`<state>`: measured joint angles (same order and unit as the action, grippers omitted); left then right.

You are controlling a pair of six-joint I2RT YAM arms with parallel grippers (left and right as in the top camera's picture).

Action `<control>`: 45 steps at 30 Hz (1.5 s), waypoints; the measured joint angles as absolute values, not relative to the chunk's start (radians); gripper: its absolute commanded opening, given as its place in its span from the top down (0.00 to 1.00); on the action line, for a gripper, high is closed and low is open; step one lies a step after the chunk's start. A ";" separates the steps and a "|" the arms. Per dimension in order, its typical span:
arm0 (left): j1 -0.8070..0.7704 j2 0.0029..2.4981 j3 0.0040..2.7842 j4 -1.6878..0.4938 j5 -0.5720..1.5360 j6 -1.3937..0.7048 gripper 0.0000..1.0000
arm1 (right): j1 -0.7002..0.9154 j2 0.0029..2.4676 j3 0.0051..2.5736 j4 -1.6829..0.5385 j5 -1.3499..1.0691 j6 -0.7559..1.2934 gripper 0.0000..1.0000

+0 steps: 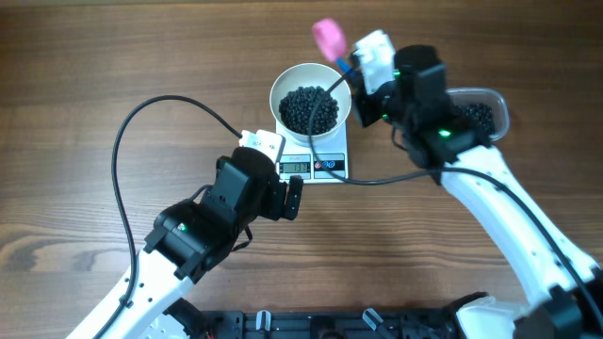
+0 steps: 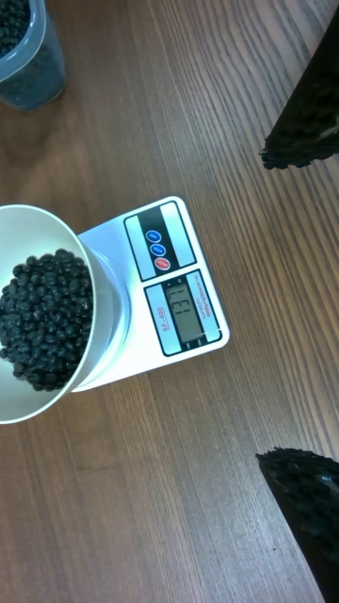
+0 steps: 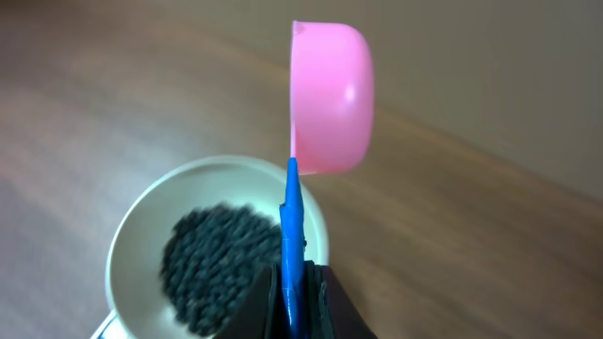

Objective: Scoop item into bowl and weigh 150g on scale
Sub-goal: 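Move the scoop back into the bean tub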

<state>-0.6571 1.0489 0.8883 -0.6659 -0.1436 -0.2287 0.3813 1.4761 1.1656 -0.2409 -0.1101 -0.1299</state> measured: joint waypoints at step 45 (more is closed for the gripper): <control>-0.656 1.049 0.888 -0.666 -0.144 -0.229 0.00 | -0.182 1.575 1.170 -0.869 -0.255 -0.316 0.96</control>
